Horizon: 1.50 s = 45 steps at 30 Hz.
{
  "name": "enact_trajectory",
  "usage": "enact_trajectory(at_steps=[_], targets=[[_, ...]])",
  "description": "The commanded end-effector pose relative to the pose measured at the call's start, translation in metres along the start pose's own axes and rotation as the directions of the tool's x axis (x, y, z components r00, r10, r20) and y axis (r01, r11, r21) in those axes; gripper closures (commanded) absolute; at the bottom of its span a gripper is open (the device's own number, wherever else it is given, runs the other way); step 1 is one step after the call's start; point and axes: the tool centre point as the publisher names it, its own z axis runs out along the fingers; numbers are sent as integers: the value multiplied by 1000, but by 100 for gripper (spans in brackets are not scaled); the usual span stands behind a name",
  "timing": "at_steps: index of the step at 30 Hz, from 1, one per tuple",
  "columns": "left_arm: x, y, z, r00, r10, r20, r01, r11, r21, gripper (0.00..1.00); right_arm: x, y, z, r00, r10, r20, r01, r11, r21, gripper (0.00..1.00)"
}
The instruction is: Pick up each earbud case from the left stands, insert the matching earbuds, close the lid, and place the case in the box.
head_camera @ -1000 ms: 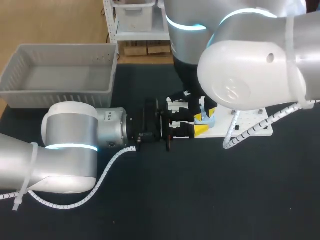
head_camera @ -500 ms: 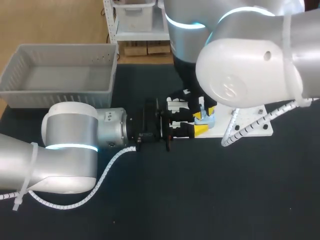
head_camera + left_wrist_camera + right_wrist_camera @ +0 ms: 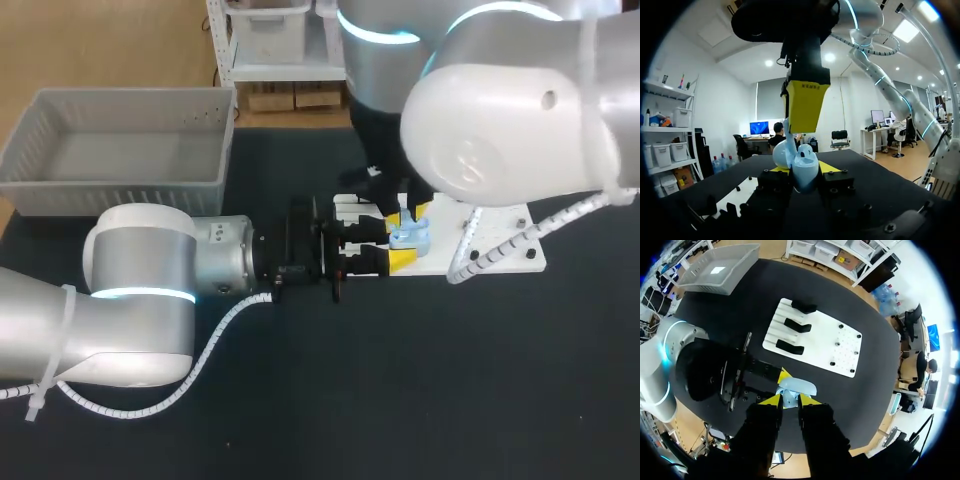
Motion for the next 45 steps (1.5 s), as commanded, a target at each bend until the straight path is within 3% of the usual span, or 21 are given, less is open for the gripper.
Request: enact_trajectory(at_steps=[1, 14, 27, 45], targets=[[0, -2, 0, 1000, 3, 1, -3, 1000, -8, 100, 16, -9, -8, 998, 18, 64, -16, 999, -28, 100], [0, -2, 0, 1000, 3, 1, -3, 1000, -8, 100, 20, -9, -12, 982, 88, 167, -72, 993, -98, 100], [0, -2, 0, 1000, 3, 1, -3, 1000, -8, 100, 13, -1, 1, 972, 74, 222, -63, 997, -54, 100], [0, -2, 0, 1000, 3, 1, -3, 1000, -8, 100, 8, -5, 10, 980, 71, 185, -66, 997, -32, 100]])
